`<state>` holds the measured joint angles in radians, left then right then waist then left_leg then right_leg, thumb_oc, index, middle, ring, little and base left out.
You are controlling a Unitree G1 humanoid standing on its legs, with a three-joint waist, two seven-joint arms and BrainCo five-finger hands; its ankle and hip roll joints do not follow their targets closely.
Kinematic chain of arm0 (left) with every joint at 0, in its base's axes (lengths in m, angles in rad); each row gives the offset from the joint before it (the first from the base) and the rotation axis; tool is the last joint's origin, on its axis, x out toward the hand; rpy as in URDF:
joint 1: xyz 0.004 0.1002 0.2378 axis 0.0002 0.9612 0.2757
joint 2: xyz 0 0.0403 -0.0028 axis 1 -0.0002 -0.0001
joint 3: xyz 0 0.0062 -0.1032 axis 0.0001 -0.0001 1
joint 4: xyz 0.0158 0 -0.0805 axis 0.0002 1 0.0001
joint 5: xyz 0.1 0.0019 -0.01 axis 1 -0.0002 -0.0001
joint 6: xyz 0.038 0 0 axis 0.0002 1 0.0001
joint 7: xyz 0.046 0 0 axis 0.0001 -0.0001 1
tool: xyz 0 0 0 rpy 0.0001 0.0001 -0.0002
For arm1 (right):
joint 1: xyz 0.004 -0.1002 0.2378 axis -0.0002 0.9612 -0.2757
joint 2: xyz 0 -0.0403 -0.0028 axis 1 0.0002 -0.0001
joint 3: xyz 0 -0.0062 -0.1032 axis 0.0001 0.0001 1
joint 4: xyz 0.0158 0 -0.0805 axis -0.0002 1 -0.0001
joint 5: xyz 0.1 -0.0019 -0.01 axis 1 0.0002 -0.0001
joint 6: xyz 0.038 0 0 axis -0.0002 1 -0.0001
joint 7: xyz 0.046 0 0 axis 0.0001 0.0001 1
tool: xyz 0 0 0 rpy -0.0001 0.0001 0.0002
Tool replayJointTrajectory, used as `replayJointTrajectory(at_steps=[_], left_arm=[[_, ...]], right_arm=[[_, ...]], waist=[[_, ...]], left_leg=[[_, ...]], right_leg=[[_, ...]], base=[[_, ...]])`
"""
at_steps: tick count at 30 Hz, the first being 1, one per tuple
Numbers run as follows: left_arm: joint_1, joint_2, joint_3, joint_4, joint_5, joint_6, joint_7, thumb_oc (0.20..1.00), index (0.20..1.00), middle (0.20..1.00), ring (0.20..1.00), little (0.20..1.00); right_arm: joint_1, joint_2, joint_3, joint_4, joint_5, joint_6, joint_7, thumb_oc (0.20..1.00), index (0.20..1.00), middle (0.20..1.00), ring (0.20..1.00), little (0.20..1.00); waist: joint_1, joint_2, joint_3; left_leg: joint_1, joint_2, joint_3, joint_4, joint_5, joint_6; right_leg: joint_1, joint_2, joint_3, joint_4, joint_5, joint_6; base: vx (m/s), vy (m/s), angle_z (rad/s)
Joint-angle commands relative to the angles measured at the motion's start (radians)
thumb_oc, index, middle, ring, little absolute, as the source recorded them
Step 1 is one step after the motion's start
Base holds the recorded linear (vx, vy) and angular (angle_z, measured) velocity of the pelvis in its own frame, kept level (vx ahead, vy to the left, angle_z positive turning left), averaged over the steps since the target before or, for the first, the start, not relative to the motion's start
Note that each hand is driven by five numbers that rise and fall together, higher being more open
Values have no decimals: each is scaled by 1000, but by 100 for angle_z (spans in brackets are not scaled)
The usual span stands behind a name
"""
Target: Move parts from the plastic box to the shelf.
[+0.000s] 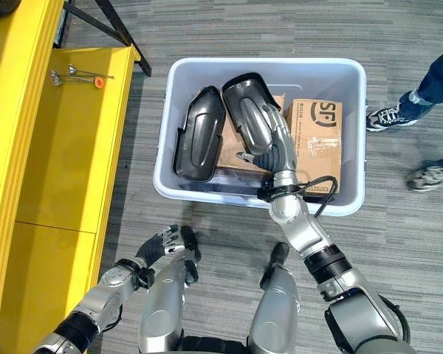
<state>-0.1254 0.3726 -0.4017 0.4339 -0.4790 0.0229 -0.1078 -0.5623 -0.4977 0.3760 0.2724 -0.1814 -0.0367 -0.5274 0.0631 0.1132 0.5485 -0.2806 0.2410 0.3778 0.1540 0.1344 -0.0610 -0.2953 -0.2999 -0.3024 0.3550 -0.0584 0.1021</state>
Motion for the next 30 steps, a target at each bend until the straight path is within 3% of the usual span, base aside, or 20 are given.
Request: replayJointTrajectory(at_steps=[1,16,30], left_arm=[[18,42,-21,-33,17,1,-11,1000,1000,1000,1000,1000],[15,67,-28,-20,19,13,-57,1000,1000,1000,1000,1000],[-1,92,-63,-11,-4,17,-75,1000,1000,1000,1000,1000]], right_arm=[[-64,-22,-45,-34,-1,-26,-23,1000,1000,1000,1000,1000],[-219,-122,-62,134,-27,-22,14,1000,1000,1000,1000,1000],[-429,-148,14,465,97,70,86,1000,1000,1000,1000,1000]], waist=[[21,-25,-29],[59,-15,-29],[126,9,-29]], left_leg=[[33,22,-50,40,-104,-30],[28,21,-75,51,-98,-36],[-54,16,-110,94,-96,-35]], right_leg=[[-19,-42,-16,84,-49,31],[-18,-53,-40,136,-71,20],[-90,-94,-72,242,-105,11]], base=[[0,0,0],[2,-2,0],[15,-3,11]])
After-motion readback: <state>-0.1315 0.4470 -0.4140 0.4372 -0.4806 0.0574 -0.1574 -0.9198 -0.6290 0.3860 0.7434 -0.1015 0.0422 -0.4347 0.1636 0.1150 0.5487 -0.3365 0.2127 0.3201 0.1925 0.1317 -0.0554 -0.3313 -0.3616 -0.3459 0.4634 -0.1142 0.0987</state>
